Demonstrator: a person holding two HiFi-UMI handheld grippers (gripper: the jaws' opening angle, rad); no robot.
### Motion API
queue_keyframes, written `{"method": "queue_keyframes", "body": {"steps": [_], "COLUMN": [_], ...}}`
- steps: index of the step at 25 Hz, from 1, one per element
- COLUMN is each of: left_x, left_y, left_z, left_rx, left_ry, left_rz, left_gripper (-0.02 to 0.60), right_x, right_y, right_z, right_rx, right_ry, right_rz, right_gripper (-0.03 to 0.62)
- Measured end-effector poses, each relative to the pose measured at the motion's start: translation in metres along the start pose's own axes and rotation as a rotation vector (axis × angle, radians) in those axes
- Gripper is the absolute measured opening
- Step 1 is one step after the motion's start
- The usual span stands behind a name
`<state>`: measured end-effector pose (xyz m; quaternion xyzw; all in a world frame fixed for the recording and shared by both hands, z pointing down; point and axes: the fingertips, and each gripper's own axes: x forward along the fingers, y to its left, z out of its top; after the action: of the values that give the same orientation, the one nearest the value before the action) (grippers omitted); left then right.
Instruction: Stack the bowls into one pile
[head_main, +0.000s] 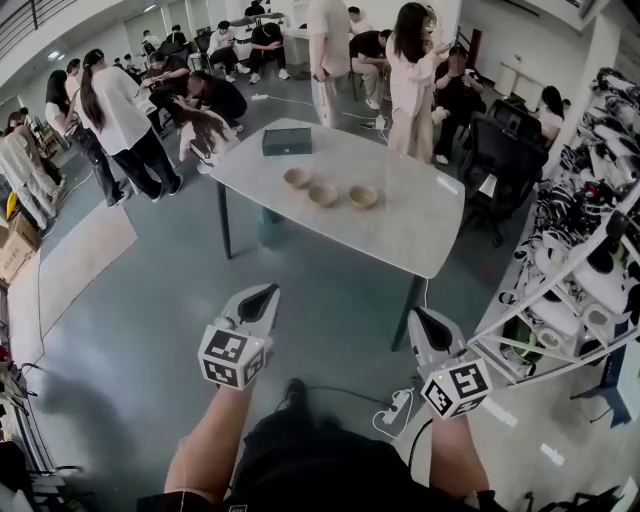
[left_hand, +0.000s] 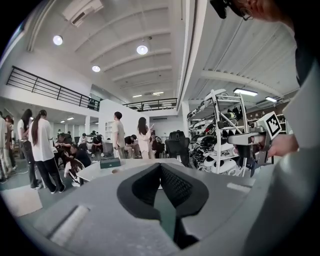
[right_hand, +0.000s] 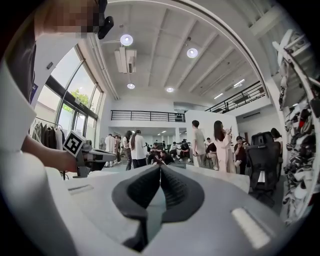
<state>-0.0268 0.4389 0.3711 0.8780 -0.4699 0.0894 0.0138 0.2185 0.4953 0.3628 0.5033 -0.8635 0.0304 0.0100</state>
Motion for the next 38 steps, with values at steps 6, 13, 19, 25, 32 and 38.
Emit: {"method": "queue_keyframes", "body": {"steps": [6,13,19,25,32,38], "left_x": [0.014,0.046,0.096,0.157,0.246,0.294], "left_y": [0.014,0.033,0.082,0.164,0.241,0.29], "left_z": [-0.005,0.005,-0.003,-0.004,0.014,0.009], "left_rx": [-0.019,-0.022,-0.037,-0.049,-0.029,-0.018], "left_ry": [-0.001,-0.035,-0.026,-0.021,-0.016,-0.006], "left_rz": [0.003,-0.017,-0.03,-0.048,-0.127,-0.184], "left_gripper": [0.011,0.011,0.011,0.011,0.011,0.011], "right_x": [0.021,0.059,0.123,0.225,0.332,0.4], "right_y": [-0.007,-0.025,-0.048,-0.057,-0.08,-0.095], "right_z": [0.0,-0.001,0.0,-0.001,0.004,0.002], "right_rx": [-0.008,-0.017,-0.022,-0.02,-0.005,0.005], "right_ry": [0.016,0.034,0.042,0.082,0.116,0.151], "right_rz": [0.007,0.0,-0.021,-0.022,-0.06,-0.101], "right_gripper": [0.003,0.003,0.003,0.003,0.003,0.003]}}
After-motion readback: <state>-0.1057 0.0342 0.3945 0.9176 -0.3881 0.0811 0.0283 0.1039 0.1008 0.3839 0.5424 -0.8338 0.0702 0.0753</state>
